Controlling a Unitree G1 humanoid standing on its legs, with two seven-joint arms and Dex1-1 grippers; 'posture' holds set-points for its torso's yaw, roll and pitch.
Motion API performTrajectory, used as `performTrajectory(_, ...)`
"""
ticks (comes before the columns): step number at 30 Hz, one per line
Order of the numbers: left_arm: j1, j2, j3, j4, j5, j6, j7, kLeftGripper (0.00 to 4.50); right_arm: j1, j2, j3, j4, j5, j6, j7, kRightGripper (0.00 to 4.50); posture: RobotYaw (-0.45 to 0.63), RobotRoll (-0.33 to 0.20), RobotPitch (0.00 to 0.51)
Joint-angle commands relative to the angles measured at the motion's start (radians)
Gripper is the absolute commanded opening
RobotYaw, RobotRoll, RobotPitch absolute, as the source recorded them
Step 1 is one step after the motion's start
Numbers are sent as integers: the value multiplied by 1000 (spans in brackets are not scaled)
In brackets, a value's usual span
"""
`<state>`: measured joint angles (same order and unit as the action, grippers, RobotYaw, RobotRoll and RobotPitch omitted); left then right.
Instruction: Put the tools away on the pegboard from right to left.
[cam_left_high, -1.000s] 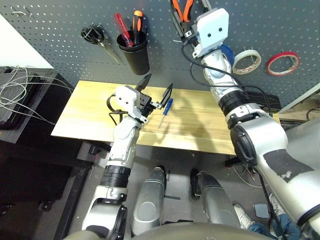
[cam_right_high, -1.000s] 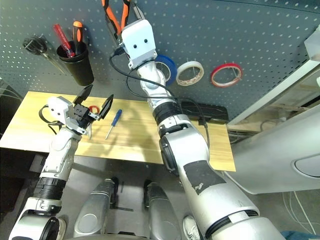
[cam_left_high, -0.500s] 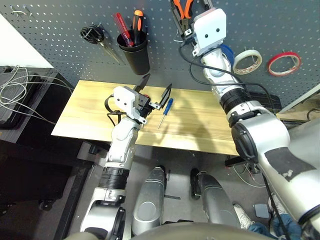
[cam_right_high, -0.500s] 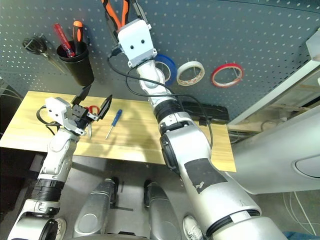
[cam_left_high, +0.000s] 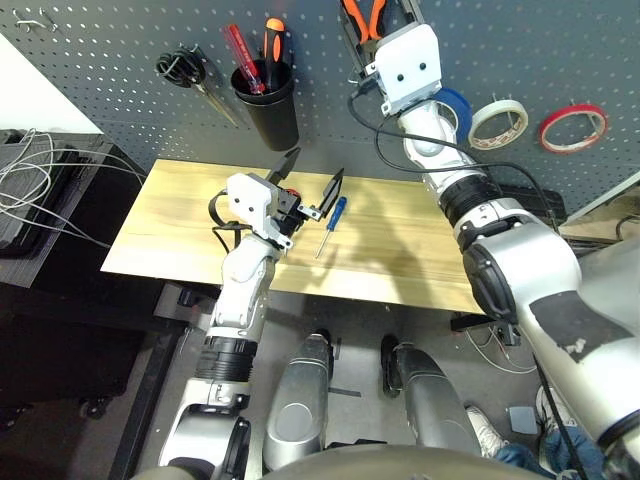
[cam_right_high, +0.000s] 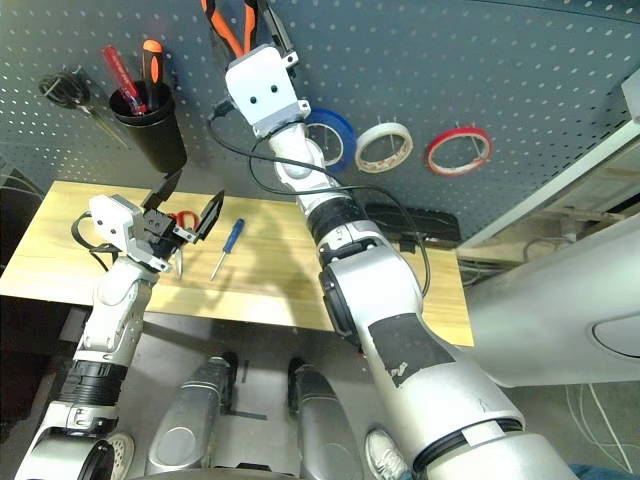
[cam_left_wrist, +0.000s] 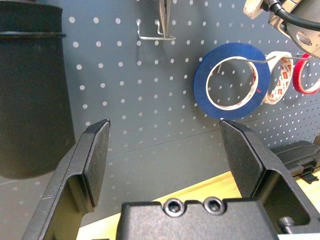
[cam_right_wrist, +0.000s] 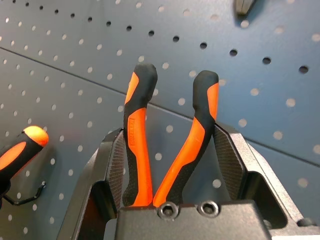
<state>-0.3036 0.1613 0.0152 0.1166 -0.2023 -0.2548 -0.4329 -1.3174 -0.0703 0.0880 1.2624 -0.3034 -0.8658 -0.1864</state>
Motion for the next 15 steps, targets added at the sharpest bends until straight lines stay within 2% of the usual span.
performTrajectory(1, 25, 2, -9, -13, 11, 9, 3, 4500, -21, 22, 4, 5, 2, 3, 9, 3064, 230, 0, 258)
performTrajectory(8, 27, 1, -11, -15, 17, 7, 12, 4500, -11, 52, 0, 10, 14, 19, 22, 3064, 240, 0, 259)
performTrajectory(15, 26, 0, -10, -12, 20, 6, 16, 4500, 11, 42, 12, 14, -3, 35, 13, 3064, 239, 0, 260)
